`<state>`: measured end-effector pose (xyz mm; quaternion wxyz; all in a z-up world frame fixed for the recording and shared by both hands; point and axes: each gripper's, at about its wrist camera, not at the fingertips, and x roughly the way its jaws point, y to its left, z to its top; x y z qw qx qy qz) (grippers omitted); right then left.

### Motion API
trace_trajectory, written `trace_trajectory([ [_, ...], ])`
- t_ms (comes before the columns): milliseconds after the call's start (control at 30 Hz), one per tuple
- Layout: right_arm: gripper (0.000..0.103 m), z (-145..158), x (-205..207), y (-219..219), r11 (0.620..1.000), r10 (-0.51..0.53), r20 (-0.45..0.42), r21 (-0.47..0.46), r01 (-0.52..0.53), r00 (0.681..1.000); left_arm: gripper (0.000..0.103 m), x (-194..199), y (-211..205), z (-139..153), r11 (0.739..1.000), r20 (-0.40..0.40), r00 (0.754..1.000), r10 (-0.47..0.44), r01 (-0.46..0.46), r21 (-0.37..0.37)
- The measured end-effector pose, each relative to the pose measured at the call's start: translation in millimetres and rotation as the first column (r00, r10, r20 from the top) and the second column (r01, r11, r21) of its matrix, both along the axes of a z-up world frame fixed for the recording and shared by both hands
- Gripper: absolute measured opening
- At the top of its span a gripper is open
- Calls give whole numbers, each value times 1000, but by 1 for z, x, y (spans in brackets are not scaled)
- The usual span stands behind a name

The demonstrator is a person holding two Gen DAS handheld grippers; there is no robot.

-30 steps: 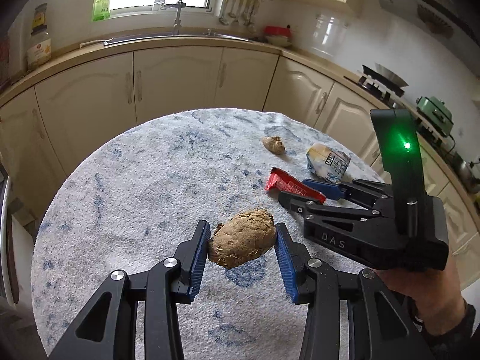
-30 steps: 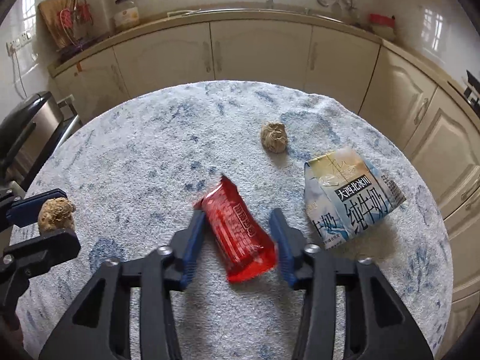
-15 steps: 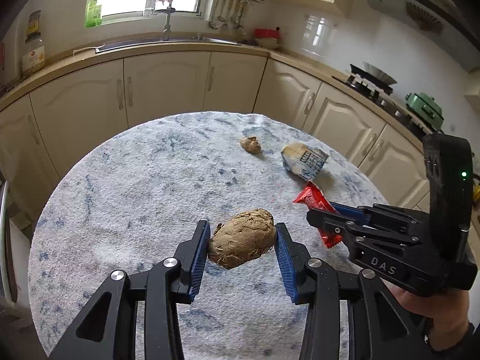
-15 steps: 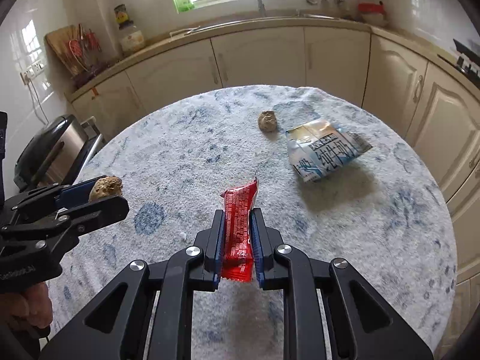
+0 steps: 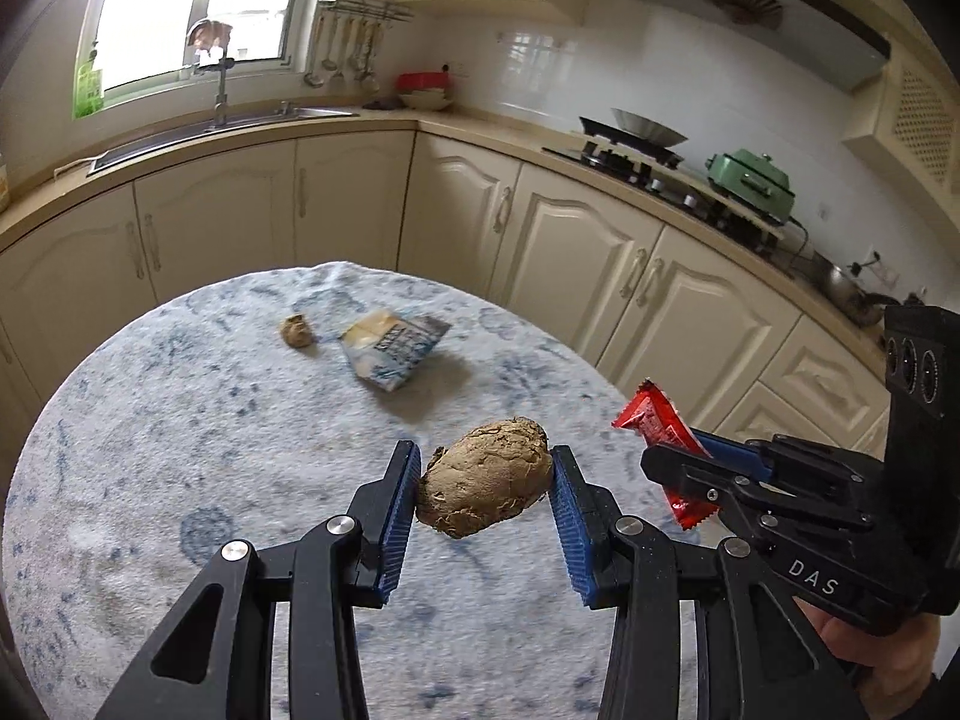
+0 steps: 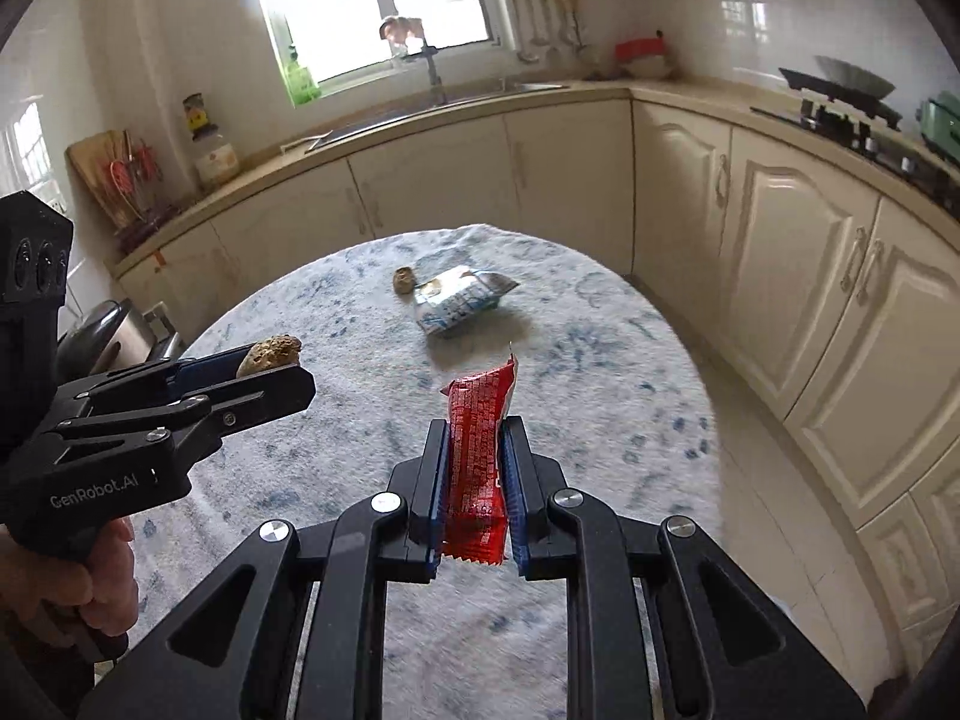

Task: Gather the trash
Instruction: 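Carry the sausage and red wrapper over the blue bin, then open both tools to drop the sausage and wrapper into the bin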

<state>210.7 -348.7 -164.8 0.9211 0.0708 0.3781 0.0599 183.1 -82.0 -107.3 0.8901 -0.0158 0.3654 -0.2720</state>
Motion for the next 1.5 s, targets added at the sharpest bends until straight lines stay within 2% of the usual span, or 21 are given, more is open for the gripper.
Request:
trace_trajectory([
  [133, 16, 9, -32, -41, 996, -88, 24, -2, 88, 996, 39, -11, -43, 8, 997, 10, 997, -75, 75, -12],
  [300, 16, 9, -74, -100, 974, -225, 32, 14, 224, 974, 39, -20, -108, 10, 984, 12, 984, -177, 177, -5],
  [533, 16, -23, -126, -179, 915, -399, -28, 41, 400, 916, 39, -26, -213, -10, 947, -35, 947, -320, 320, 15],
  [633, 16, -44, -144, -209, 885, -457, -66, 64, 461, 887, 39, -23, -258, -30, 927, -73, 926, -369, 373, 43],
  [800, 16, -89, -162, -261, 829, -533, -147, 106, 549, 833, 39, -7, -329, -76, 902, -170, 900, -401, 421, 98],
  [867, 16, -108, -165, -279, 808, -552, -183, 125, 576, 813, 39, 2, -354, -96, 882, -217, 878, -427, 457, 112],
  [1100, 16, -161, -169, -320, 755, -579, -280, 170, 633, 766, 39, 41, -437, -157, 861, -354, 841, -409, 485, 156],
  [1233, 20, -187, -166, -337, 733, -584, -318, 189, 654, 747, 40, 61, -476, -186, 851, -400, 825, -399, 496, 173],
  [1300, 21, -201, -165, -345, 720, -589, -345, 187, 669, 731, 42, 68, -493, -201, 847, -421, 818, -393, 500, 180],
  [1333, 23, -206, -164, -348, 712, -595, -358, 181, 679, 719, 50, 71, -500, -206, 846, -429, 817, -385, 498, 191],
  [1367, 34, -211, -165, -352, 701, -604, -364, 179, 690, 709, 64, 71, -506, -212, 845, -432, 819, -378, 496, 201],
  [1400, 50, -213, -166, -352, 691, -611, -369, 183, 699, 700, 70, 73, -510, -215, 847, -428, 827, -365, 485, 216],
  [1433, 58, -216, -169, -355, 679, -617, -376, 189, 709, 691, 79, 75, -513, -217, 854, -415, 841, -347, 466, 232],
  [1467, 73, -219, -172, -358, 665, -627, -378, 196, 720, 682, 86, 77, -517, -218, 859, -404, 849, -339, 455, 236],
  [1500, 86, -220, -175, -359, 656, -635, -376, 200, 728, 675, 89, 78, -519, -218, 861, -397, 854, -336, 449, 237],
])
